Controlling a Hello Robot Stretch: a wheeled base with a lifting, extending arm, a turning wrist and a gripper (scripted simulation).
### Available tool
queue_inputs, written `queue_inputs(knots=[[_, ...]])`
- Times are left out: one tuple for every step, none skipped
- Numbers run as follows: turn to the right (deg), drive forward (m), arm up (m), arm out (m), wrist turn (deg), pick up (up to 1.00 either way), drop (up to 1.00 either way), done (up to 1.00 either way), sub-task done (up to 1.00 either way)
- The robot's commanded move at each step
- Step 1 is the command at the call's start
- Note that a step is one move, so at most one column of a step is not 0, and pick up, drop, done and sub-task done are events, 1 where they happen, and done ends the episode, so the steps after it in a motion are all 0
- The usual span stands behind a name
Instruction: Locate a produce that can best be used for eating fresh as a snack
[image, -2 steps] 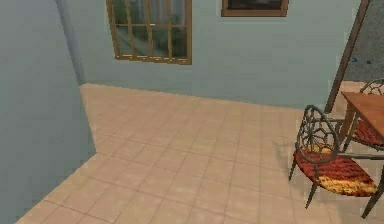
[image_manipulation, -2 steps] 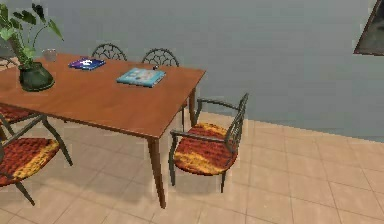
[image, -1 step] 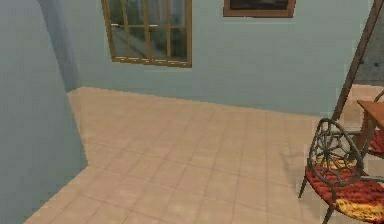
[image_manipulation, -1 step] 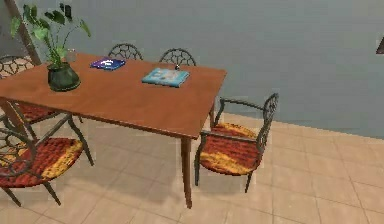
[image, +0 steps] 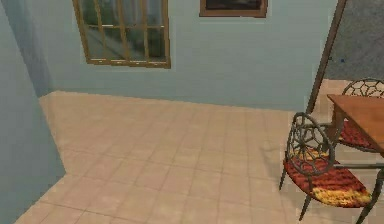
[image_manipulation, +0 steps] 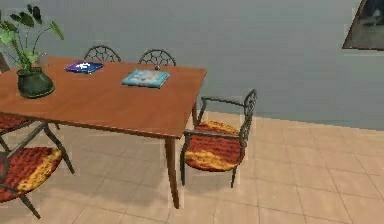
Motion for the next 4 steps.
queue_inputs(knots=[[0.0,1.0,0.0,0.0,0.0,0.0,0.0,0.0,0.0],[33.0,0.0,0.0,0.0,0.0,0.0,0.0,0.0,0.0],[0.0,0.05,0.0,0.0,0.0,0.0,0.0,0.0,0.0],[-18.0,0.0,0.0,0.0,0.0,0.0,0.0,0.0,0.0]])
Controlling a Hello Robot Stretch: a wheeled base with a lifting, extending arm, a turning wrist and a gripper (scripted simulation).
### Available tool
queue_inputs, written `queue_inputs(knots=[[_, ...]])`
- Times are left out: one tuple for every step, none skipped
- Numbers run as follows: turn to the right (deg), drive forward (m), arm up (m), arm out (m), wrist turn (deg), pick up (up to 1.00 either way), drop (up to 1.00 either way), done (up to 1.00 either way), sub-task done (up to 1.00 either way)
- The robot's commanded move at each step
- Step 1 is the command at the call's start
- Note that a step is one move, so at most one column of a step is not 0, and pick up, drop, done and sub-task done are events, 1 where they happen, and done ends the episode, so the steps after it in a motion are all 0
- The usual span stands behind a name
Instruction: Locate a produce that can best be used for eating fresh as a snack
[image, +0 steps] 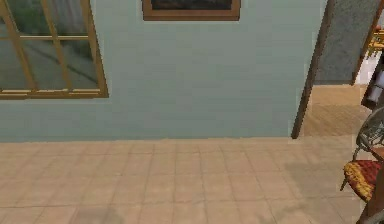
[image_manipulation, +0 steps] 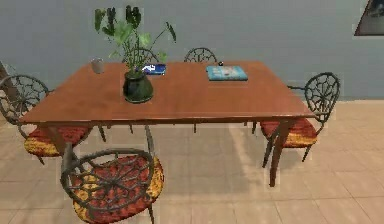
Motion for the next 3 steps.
queue_inputs(knots=[[0.0,0.85,0.0,0.0,0.0,0.0,0.0,0.0,0.0],[30.0,0.0,0.0,0.0,0.0,0.0,0.0,0.0,0.0],[0.0,0.8,0.0,0.0,0.0,0.0,0.0,0.0,0.0]])
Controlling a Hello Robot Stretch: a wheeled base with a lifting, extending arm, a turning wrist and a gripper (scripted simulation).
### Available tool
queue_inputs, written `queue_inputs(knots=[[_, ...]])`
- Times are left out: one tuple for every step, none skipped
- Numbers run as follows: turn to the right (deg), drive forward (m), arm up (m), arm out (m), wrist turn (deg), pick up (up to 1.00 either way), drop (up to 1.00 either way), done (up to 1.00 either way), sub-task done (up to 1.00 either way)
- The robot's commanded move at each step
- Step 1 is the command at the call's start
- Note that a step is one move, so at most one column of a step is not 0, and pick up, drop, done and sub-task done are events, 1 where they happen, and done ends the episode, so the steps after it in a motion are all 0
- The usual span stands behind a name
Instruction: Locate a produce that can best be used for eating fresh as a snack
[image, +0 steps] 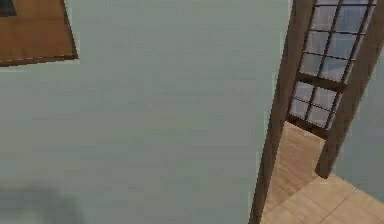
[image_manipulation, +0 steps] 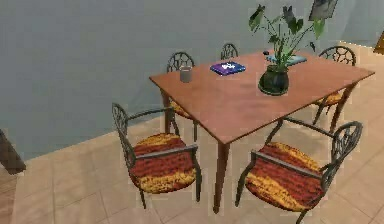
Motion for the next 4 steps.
queue_inputs(knots=[[42.0,0.0,0.0,0.0,0.0,0.0,0.0,0.0,0.0],[0.0,1.0,0.0,0.0,0.0,0.0,0.0,0.0,0.0],[0.0,0.1,0.0,0.0,0.0,0.0,0.0,0.0,0.0],[12.0,0.0,0.0,0.0,0.0,0.0,0.0,0.0,0.0]])
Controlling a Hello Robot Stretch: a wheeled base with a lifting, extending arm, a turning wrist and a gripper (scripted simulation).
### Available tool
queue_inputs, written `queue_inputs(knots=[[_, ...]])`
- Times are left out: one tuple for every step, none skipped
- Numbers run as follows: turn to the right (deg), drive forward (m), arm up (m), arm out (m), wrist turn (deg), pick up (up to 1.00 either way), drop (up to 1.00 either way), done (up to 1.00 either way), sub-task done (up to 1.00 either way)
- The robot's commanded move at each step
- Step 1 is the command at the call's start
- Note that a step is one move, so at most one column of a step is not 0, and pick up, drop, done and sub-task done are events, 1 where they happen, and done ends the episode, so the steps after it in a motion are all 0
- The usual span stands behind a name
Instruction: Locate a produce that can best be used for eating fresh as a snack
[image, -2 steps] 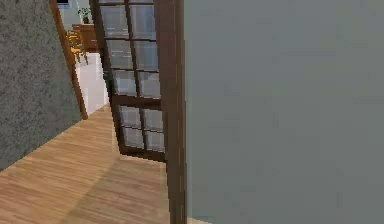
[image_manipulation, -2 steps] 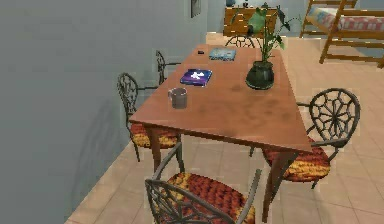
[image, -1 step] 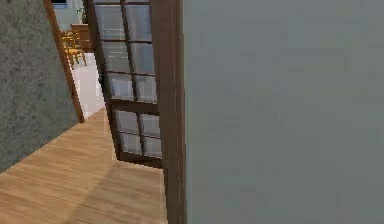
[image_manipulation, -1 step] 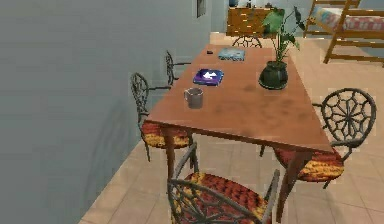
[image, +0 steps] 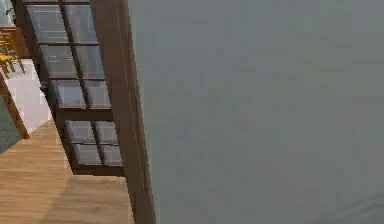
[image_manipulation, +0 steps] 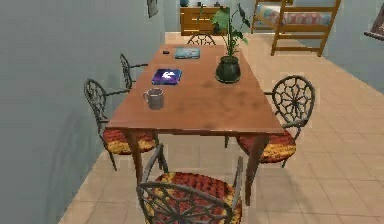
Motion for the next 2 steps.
queue_inputs(knots=[[0.0,0.15,0.0,0.0,0.0,0.0,0.0,0.0,0.0],[-45.0,0.0,0.0,0.0,0.0,0.0,0.0,0.0,0.0]])
